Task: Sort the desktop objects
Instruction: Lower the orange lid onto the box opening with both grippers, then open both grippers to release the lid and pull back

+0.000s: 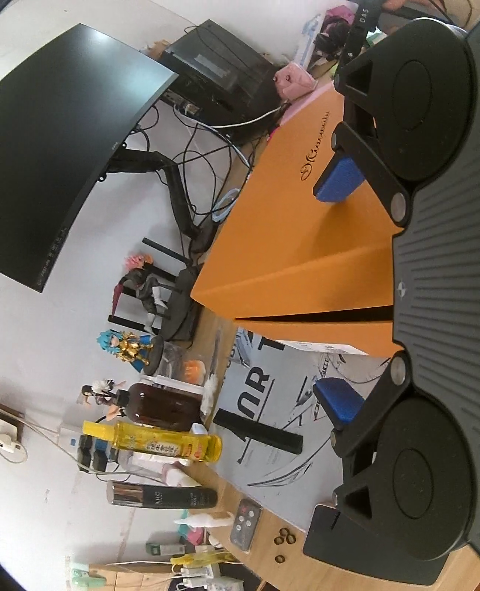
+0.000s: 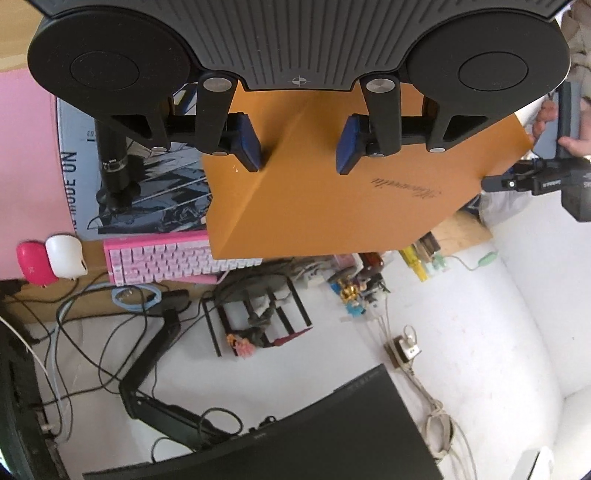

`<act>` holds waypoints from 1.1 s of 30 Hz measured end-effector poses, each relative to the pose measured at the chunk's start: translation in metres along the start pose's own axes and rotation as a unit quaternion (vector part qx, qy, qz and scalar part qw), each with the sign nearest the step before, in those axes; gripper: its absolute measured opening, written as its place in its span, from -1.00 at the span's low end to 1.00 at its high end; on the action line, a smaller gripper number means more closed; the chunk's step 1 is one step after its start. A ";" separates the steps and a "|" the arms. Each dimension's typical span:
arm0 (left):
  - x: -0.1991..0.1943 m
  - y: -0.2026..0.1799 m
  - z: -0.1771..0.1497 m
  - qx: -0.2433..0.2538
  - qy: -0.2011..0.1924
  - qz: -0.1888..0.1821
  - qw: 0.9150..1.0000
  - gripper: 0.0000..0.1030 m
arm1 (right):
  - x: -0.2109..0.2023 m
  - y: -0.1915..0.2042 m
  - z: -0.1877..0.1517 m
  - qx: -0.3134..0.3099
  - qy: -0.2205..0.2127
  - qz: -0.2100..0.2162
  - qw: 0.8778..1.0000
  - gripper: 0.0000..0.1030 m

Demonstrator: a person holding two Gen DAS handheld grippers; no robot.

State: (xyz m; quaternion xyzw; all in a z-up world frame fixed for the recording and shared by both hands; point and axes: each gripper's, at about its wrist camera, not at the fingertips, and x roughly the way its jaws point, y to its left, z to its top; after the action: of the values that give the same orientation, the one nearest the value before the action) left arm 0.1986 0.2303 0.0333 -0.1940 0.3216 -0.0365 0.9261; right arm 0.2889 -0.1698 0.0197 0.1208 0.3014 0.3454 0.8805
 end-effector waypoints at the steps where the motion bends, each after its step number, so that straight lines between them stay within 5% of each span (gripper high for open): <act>1: 0.001 0.001 0.000 -0.004 0.003 -0.003 1.000 1.00 | 0.000 0.001 0.000 -0.004 0.001 -0.001 1.000 -0.05; 15: 0.009 -0.013 -0.011 0.018 0.041 -0.057 0.997 0.93 | -0.003 0.008 0.001 -0.014 0.007 -0.001 1.000 -0.05; 33: 0.001 -0.007 -0.031 0.021 0.049 -0.040 0.998 0.87 | -0.003 0.030 -0.005 -0.041 0.011 -0.015 0.999 0.00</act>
State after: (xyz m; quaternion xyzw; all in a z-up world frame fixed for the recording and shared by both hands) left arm 0.1810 0.2130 0.0129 -0.1847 0.3577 -0.0895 0.9110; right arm 0.2682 -0.1496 0.0294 0.0759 0.2987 0.3459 0.8862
